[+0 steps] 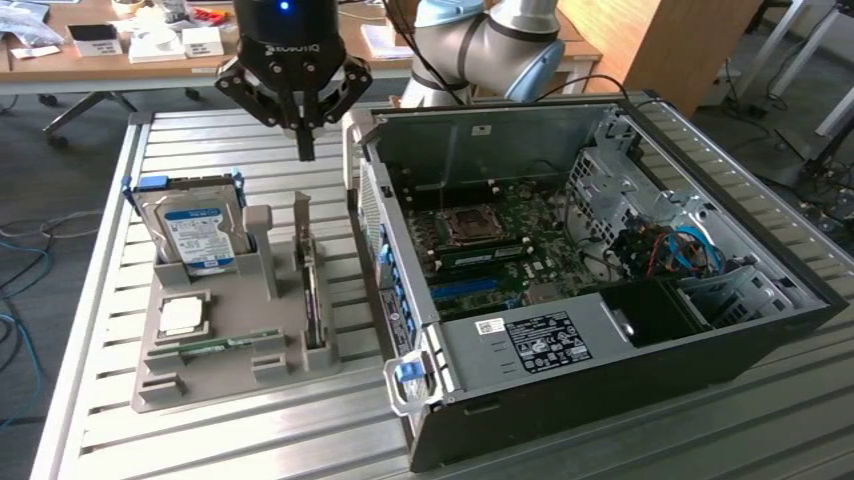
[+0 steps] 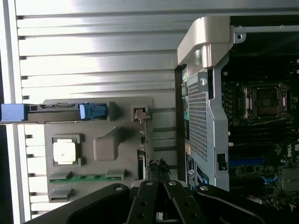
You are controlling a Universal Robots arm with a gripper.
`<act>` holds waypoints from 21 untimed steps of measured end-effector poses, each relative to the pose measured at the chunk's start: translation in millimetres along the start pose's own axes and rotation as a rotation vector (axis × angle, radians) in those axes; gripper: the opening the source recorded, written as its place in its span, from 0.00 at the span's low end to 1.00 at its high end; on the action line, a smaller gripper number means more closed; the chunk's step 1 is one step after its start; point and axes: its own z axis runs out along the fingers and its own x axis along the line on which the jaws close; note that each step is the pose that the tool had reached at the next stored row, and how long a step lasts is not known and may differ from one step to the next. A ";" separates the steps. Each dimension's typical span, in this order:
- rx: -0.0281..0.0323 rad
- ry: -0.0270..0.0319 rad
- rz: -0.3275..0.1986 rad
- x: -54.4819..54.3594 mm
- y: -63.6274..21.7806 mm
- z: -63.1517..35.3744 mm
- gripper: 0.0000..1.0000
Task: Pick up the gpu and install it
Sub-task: 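Reach for the gpu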
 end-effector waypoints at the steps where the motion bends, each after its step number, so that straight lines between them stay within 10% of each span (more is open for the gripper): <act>1: 0.0001 0.0001 0.000 1.7 -0.1 -0.1 0.11; 21: 0.0001 0.0001 0.000 11.5 -16.4 -0.9 0.11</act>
